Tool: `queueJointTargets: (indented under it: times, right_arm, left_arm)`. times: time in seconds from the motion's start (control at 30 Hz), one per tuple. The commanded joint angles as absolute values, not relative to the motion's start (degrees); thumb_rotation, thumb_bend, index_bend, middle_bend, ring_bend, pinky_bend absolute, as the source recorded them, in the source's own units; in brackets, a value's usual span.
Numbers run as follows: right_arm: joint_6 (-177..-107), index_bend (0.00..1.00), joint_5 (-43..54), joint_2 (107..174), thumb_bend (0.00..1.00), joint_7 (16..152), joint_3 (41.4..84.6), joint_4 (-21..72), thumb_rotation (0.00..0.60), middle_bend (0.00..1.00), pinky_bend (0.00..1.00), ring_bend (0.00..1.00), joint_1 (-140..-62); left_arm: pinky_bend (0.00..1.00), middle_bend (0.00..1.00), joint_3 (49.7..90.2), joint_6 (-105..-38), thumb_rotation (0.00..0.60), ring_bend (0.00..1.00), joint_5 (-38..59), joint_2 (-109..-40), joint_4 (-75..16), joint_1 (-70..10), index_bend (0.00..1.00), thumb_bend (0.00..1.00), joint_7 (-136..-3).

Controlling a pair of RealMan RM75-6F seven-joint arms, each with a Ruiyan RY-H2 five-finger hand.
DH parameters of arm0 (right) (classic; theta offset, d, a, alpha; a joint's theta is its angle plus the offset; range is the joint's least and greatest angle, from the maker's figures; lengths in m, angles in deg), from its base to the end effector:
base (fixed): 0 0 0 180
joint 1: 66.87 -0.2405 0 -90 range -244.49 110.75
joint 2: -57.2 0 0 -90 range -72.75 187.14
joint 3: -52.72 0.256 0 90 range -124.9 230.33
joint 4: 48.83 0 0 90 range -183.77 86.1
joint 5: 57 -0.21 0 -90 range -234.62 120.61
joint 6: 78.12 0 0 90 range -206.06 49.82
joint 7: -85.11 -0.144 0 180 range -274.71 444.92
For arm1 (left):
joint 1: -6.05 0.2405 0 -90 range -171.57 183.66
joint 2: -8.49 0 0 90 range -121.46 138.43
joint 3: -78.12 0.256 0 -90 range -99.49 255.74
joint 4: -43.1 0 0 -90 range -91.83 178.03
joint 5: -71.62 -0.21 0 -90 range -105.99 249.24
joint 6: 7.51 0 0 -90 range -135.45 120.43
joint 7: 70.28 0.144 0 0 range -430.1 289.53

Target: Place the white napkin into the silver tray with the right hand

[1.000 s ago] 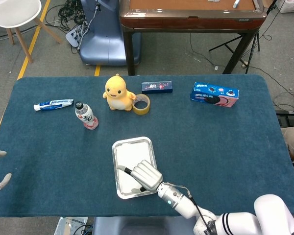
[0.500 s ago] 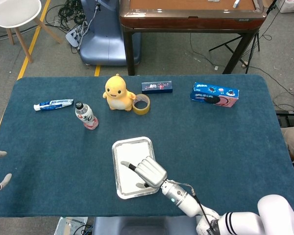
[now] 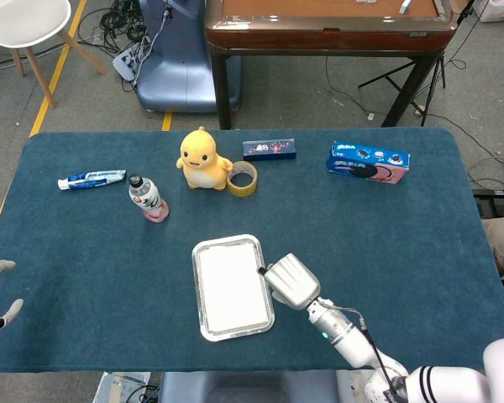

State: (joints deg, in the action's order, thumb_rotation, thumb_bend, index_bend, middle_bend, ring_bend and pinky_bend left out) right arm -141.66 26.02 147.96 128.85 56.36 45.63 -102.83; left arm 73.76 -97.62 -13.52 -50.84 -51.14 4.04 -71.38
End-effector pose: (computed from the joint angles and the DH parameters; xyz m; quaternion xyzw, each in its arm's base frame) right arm -0.1145 -0.2624 -0.0287 0.8220 -0.1501 0.3678 0.4081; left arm -0.3128 0.1701 0.1986 -0.5642 -0.3597 -0.3986 0.6272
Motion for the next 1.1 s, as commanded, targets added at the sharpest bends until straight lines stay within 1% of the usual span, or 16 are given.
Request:
queueJointTargets:
  times: [0.03, 0.07, 0.13, 0.27, 0.4, 0.53, 0.77, 1.1]
  right_arm:
    - [-142.1, 0.40, 21.1, 141.4, 0.00, 136.1, 55.0, 51.5, 0.600, 0.48, 0.76, 0.54, -100.4]
    - [-142.9, 0.40, 20.4, 139.9, 0.00, 137.0, 54.8, 52.8, 0.600, 0.46, 0.68, 0.49, -99.7]
    - [-144.8, 0.40, 20.4, 138.1, 0.00, 137.4, 54.2, 54.1, 0.600, 0.45, 0.58, 0.45, -98.4]
    - [-150.2, 0.41, 22.2, 134.3, 0.00, 137.3, 52.7, 55.5, 0.600, 0.47, 0.44, 0.41, -94.8]
    - [-156.0, 0.42, 24.7, 132.3, 0.00, 137.9, 51.6, 54.1, 0.600, 0.49, 0.42, 0.41, -91.3]
    - [-160.2, 0.42, 25.5, 130.2, 0.00, 134.8, 50.5, 53.9, 0.600, 0.49, 0.42, 0.41, -87.5]
    - [-167.4, 0.42, 24.0, 127.7, 0.00, 132.5, 50.0, 53.7, 0.600, 0.49, 0.42, 0.41, -80.6]
    - [-169.5, 0.42, 20.9, 125.0, 0.00, 125.4, 50.4, 52.1, 0.600, 0.49, 0.42, 0.41, -75.3]
  left_arm:
    - [0.42, 0.29, 74.0, -98.1, 0.600, 0.22, -14.4, -50.9, -51.3, 4.1, 0.28, 0.22, -71.3]
    - [0.42, 0.29, 74.2, -98.3, 0.600, 0.22, -15.0, -50.9, -51.4, 4.2, 0.28, 0.22, -71.2]
    - [0.42, 0.29, 74.5, -98.8, 0.600, 0.22, -15.8, -51.0, -51.7, 4.3, 0.28, 0.22, -70.9]
    - [0.42, 0.29, 75.3, -99.7, 0.600, 0.22, -18.0, -51.3, -52.1, 4.5, 0.28, 0.22, -70.2]
    - [0.42, 0.29, 75.8, -99.8, 0.600, 0.22, -19.4, -51.9, -52.0, 4.4, 0.29, 0.22, -69.7]
    - [0.42, 0.29, 76.0, -99.4, 0.600, 0.22, -19.7, -52.5, -51.7, 4.1, 0.29, 0.22, -69.0]
    - [0.42, 0.31, 76.5, -100.2, 0.600, 0.23, -22.8, -54.4, -48.9, 3.5, 0.32, 0.22, -70.6]
    - [0.43, 0.32, 76.6, -99.3, 0.600, 0.23, -22.4, -55.4, -48.0, 2.9, 0.33, 0.22, -70.0]
